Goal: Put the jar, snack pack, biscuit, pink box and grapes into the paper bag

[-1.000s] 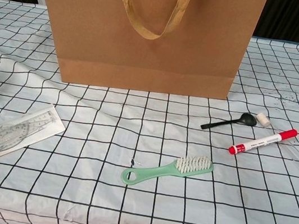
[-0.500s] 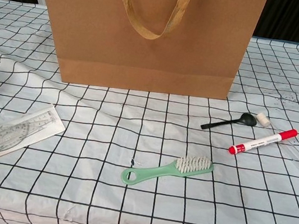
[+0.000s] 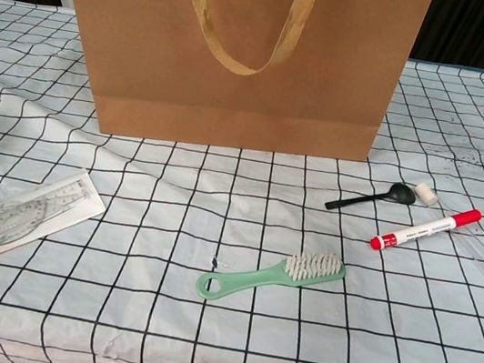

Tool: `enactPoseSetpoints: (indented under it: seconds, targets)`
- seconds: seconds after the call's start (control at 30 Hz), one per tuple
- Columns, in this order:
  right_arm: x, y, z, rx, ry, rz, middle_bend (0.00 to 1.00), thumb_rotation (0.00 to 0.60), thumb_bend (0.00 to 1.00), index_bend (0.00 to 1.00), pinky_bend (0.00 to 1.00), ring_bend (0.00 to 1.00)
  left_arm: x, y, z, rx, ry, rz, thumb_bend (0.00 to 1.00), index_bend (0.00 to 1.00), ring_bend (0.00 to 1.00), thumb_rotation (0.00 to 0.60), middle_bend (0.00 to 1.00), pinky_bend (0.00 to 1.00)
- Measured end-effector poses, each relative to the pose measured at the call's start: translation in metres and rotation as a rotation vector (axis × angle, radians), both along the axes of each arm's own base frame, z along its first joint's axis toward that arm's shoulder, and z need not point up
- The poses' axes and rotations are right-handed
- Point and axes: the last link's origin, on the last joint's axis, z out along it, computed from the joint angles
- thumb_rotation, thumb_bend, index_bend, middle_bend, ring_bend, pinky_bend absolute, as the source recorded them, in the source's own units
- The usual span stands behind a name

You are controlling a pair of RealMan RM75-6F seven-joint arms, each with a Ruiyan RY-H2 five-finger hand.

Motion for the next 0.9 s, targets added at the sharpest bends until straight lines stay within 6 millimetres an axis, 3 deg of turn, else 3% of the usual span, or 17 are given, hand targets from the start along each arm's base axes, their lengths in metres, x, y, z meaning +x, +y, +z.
enactPoseSetpoints:
  seconds: [0.33,0.47,0.67,0.7,0.77,0.9]
  targets:
    - [-0.006,-0.006,0.028,-0.095,-0.098,-0.074,0.09,0.6,0.14,0.13,0.31,0.23,0.0,-0.001,0.0,-0.002,0.003,0.001,0.07,0.16,0.0,0.6,0.06,0.09]
    - [-0.024,-0.001,0.048,-0.162,-0.15,-0.116,0.09,0.6,0.14,0.12,0.3,0.22,0.0,-0.001,0.002,0.007,-0.002,-0.001,0.07,0.16,0.0,0.6,0.06,0.09]
    - [-0.081,0.013,0.082,-0.193,-0.183,-0.267,0.09,0.6,0.14,0.12,0.28,0.22,-0.001,-0.002,0.006,0.029,-0.013,0.001,0.07,0.15,0.0,0.6,0.06,0.09]
    - [-0.102,0.019,0.09,-0.21,-0.207,-0.314,0.09,0.6,0.14,0.12,0.28,0.22,-0.001,-0.003,0.007,0.031,-0.015,0.0,0.07,0.15,0.0,0.6,0.06,0.09]
    - [-0.126,0.028,0.099,-0.23,-0.226,-0.366,0.08,0.6,0.14,0.12,0.28,0.22,0.0,-0.004,0.009,0.035,-0.019,-0.003,0.07,0.15,0.0,0.6,0.06,0.09]
    - [-0.196,0.062,0.114,-0.281,-0.222,-0.5,0.08,0.6,0.14,0.12,0.28,0.21,-0.001,-0.006,0.01,0.033,-0.014,0.0,0.07,0.15,0.0,0.6,0.06,0.09]
